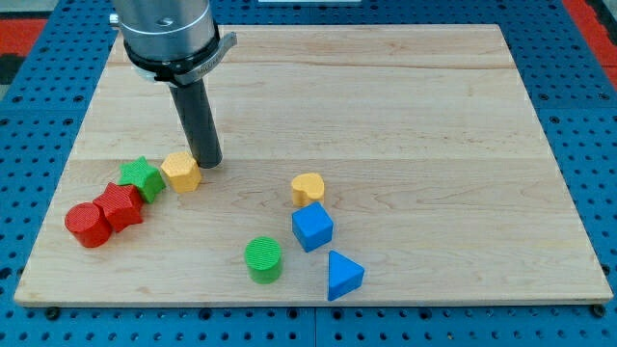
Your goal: Place the yellow heart to the bottom of the yellow hexagon
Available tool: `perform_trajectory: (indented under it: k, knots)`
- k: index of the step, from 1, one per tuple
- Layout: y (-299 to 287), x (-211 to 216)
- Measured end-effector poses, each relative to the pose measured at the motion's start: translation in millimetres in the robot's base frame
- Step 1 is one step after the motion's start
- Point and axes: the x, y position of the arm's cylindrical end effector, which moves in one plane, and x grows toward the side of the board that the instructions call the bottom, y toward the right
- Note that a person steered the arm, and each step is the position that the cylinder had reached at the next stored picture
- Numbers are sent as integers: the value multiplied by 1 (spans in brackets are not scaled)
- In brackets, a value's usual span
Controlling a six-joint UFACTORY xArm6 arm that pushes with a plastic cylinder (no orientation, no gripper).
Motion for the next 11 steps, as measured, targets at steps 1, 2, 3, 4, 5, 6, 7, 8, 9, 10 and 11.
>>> perform_trajectory:
  k: [1,2,3,4,5,6,7,8,9,10,11]
  knots:
    - [82,-5]
    - [150,0]
    - [180,33]
    - [168,56]
    - [115,52]
    - [81,35]
    - [54,29]
    - [23,29]
    - [-6,32]
    - [52,26]
    - [95,32]
